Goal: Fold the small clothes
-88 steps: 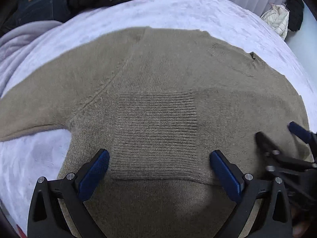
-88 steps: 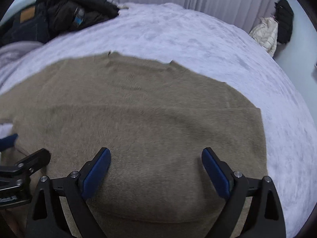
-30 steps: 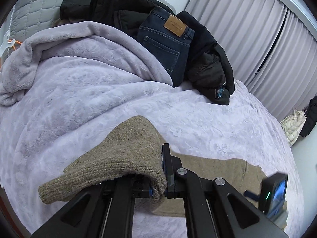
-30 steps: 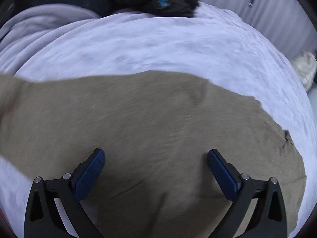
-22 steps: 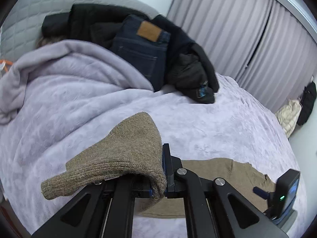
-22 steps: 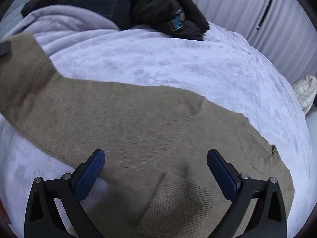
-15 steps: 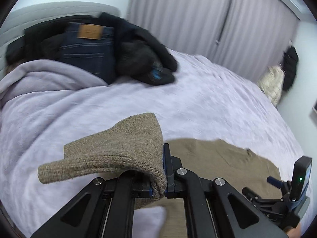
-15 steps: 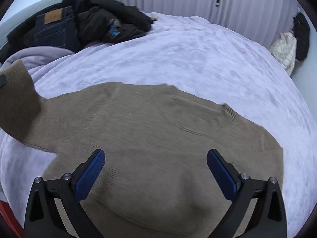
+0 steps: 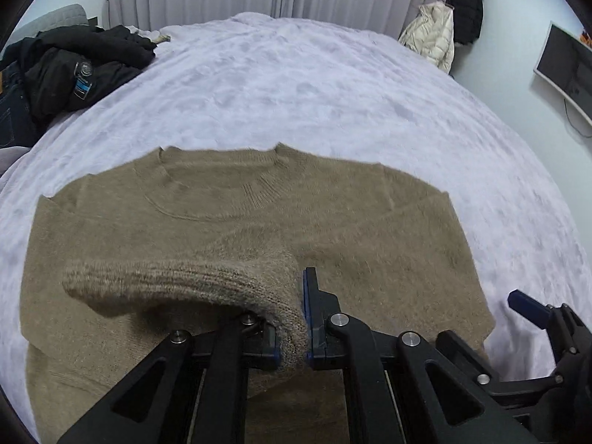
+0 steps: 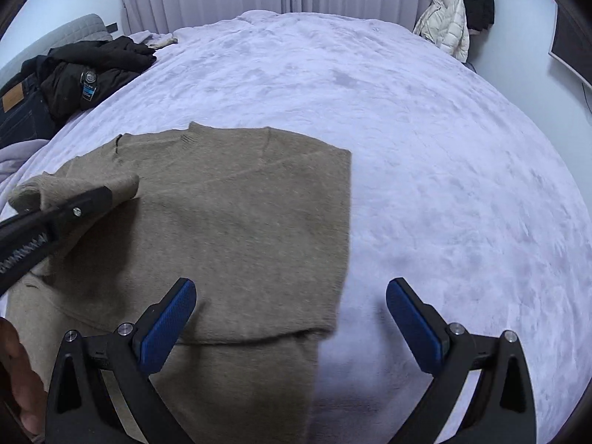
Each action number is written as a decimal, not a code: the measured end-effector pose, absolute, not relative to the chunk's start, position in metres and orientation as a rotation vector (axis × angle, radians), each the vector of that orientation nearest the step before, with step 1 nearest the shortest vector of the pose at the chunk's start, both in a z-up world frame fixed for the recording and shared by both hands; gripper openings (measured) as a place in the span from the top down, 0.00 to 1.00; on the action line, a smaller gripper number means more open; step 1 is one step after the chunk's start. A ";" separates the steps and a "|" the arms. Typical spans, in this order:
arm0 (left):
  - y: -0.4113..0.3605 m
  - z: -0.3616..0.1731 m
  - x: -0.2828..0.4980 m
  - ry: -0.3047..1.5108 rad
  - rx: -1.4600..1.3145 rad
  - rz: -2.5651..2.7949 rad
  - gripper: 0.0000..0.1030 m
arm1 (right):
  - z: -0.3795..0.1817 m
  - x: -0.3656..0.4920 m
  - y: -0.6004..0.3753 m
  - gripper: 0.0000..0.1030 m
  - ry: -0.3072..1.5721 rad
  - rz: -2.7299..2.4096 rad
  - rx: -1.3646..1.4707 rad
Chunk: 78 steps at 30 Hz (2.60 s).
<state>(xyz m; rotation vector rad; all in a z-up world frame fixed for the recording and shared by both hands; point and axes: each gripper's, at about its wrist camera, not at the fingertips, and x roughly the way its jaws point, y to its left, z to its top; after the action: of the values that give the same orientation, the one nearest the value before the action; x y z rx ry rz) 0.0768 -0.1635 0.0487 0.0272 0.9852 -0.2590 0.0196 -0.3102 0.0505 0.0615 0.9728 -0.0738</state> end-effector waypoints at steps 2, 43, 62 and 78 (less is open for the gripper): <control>-0.168 0.033 0.082 1.051 0.080 -0.242 0.84 | 0.045 0.018 -0.324 0.01 0.979 -0.059 0.094; 0.019 0.004 0.070 0.880 -0.199 -0.018 0.00 | 0.031 0.058 -0.256 0.82 0.975 0.084 0.284; 0.026 0.005 0.066 0.879 -0.236 -0.049 0.00 | 0.030 0.061 -0.292 0.92 0.947 0.056 0.594; 0.006 0.055 0.083 0.955 -0.123 -0.188 0.00 | 0.071 0.033 -0.351 0.38 0.837 -0.210 0.453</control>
<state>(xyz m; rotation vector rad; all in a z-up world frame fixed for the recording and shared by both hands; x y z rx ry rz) 0.0831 0.0060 0.0551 -0.1235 0.9546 -0.1879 0.0327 -0.3506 0.0713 0.4526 0.8366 -0.2101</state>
